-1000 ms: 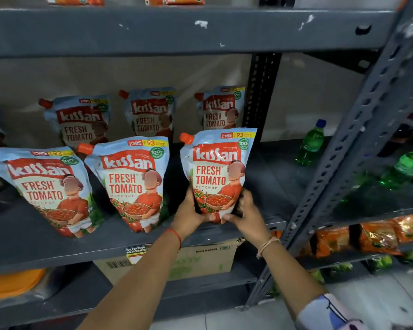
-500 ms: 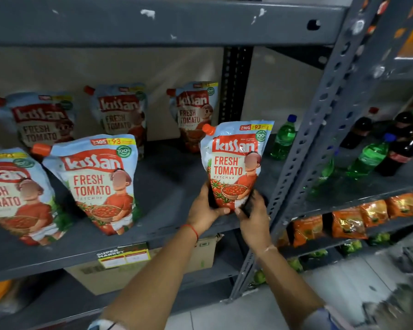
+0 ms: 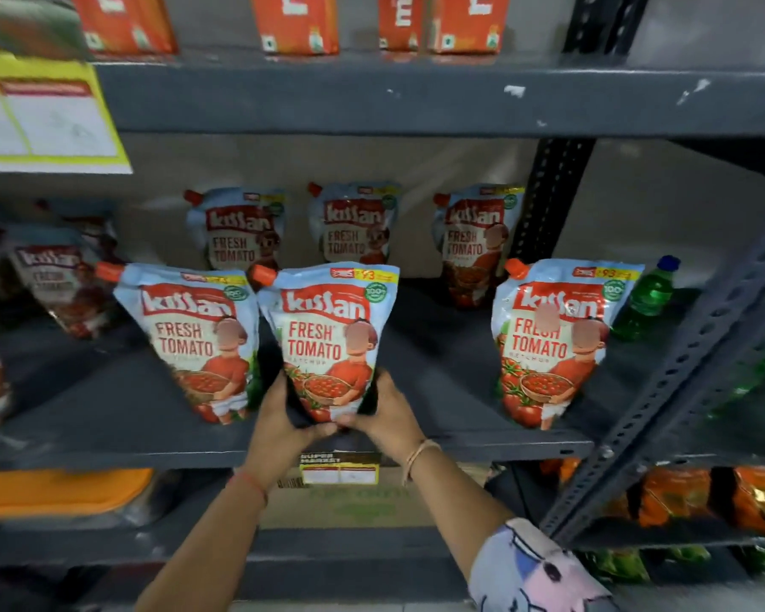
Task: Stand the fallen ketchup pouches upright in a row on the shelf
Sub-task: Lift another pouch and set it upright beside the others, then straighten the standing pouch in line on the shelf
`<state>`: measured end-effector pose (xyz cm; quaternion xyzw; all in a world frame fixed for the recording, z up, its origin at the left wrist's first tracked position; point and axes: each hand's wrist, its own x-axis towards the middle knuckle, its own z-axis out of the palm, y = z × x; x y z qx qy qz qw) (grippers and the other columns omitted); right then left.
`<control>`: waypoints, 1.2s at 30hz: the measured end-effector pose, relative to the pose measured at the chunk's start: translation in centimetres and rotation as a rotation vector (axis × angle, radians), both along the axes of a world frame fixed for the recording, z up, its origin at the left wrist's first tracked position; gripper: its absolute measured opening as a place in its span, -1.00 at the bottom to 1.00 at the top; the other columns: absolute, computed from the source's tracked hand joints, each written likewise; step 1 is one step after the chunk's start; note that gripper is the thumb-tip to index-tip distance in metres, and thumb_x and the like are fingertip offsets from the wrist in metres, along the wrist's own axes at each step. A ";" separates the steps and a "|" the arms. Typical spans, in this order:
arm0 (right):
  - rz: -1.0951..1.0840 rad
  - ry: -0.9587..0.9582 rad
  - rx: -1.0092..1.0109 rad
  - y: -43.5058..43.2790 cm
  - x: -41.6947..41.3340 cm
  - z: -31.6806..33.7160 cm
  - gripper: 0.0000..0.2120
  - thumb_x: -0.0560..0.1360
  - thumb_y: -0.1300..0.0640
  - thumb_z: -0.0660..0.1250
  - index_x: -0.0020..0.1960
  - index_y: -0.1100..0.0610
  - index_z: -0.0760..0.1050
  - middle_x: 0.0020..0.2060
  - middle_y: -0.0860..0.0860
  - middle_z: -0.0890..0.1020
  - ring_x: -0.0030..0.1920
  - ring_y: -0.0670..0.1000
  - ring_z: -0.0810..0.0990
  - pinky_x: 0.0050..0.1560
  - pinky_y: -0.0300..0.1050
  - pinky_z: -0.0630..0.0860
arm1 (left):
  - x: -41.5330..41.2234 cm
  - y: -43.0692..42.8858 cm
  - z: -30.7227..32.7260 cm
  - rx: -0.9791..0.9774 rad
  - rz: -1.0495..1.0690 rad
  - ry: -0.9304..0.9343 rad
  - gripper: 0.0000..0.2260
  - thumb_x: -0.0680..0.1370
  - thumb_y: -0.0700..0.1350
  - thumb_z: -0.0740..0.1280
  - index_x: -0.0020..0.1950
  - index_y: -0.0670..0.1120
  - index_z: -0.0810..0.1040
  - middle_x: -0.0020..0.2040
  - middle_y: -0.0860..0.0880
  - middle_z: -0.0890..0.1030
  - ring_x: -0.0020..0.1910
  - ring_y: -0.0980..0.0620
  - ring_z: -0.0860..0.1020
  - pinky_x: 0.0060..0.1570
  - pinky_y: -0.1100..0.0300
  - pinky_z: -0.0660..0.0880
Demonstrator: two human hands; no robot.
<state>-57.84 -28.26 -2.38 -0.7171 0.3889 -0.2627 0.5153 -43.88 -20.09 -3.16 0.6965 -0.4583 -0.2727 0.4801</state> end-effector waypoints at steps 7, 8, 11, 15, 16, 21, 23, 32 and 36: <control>-0.127 0.048 -0.060 -0.4 -1.6 -1.2 -0.70 0.40 0.32 0.34 0.10 0.21 0.36 0.06 0.15 0.61 0.04 0.03 0.55 0.16 0.03 0.51 | -1.3 -1.9 -0.3 -0.049 0.026 0.078 -0.30 0.20 -0.27 0.56 0.19 0.05 0.27 0.06 0.09 0.49 0.10 0.09 0.44 -0.09 0.50 0.33; -0.145 0.040 -0.064 -0.4 -1.8 -1.3 -0.71 0.41 0.33 0.33 0.10 0.21 0.37 0.05 0.14 0.61 0.02 0.01 0.55 0.14 -0.01 0.51 | -1.7 -2.0 -0.3 -0.042 0.026 0.069 -0.31 0.20 -0.24 0.57 0.17 0.07 0.27 0.06 0.09 0.50 0.09 0.09 0.45 -0.11 0.51 0.34; -0.223 0.026 -0.099 0.0 -2.5 -1.6 -0.71 0.43 0.32 0.31 0.12 0.18 0.37 -0.01 0.06 0.60 0.01 -0.03 0.54 0.10 -0.06 0.50 | -2.5 -2.4 -0.6 -0.020 0.020 0.024 -0.30 0.16 -0.11 0.60 0.15 0.11 0.29 0.12 0.03 0.53 0.13 0.03 0.49 -0.04 0.34 0.42; -0.257 0.033 -0.099 0.2 -3.2 -1.6 -0.71 0.45 0.31 0.28 0.14 0.18 0.36 -0.01 0.03 0.58 0.04 -0.02 0.53 0.06 -0.14 0.45 | -2.9 -2.7 -1.2 0.006 0.028 -0.009 -0.23 0.08 0.09 0.56 0.22 0.11 0.30 0.17 -0.05 0.55 0.18 -0.05 0.48 0.15 -0.04 0.49; -0.249 0.037 -0.084 0.1 -3.2 -1.4 -0.72 0.45 0.31 0.28 0.14 0.18 0.36 -0.01 0.03 0.57 0.06 -0.01 0.53 0.06 -0.14 0.44 | -2.9 -2.7 -1.2 0.013 0.029 -0.015 -0.22 0.09 0.10 0.56 0.23 0.11 0.29 0.17 -0.05 0.54 0.19 -0.04 0.47 0.17 -0.05 0.48; -0.438 0.023 -0.273 3.0 -2.8 -2.3 -0.54 0.43 0.27 0.32 0.29 0.18 0.28 0.25 0.13 0.41 0.31 0.09 0.36 0.27 -0.15 0.31 | -2.9 -1.4 -0.7 -0.036 0.004 0.042 -0.22 0.23 -0.06 0.56 0.34 -0.03 0.26 0.23 0.05 0.46 0.23 0.07 0.41 0.21 0.15 0.38; -0.489 -0.023 -0.476 6.3 -2.0 -2.8 -0.55 0.47 0.08 0.25 0.31 0.14 0.26 0.32 0.12 0.29 0.35 0.01 0.26 0.34 -0.21 0.22 | -2.1 0.8 -1.2 -0.096 0.138 0.049 -0.28 0.29 -0.08 0.53 0.36 -0.10 0.28 0.25 0.03 0.44 0.27 0.05 0.39 0.26 0.13 0.35; -0.003 -0.041 -0.072 5.6 9.2 -0.2 -0.34 0.39 0.21 0.40 0.39 0.11 0.15 0.34 0.07 0.35 0.27 -0.02 0.38 0.25 -0.16 0.37 | 12.9 6.6 -0.8 -0.008 0.283 0.065 0.01 0.17 -0.07 0.59 0.46 -0.04 0.06 0.46 -0.11 0.26 0.44 -0.07 0.24 0.38 -0.05 0.28; 0.061 0.031 -0.006 5.0 12.8 -0.2 -0.37 0.40 0.23 0.39 0.37 0.14 0.17 0.32 0.11 0.40 0.34 0.05 0.34 0.23 -0.14 0.30 | 15.6 5.2 -0.5 0.106 0.011 0.017 -0.16 0.22 -0.07 0.56 0.41 -0.06 0.22 0.40 -0.09 0.38 0.40 -0.07 0.31 0.35 0.01 0.30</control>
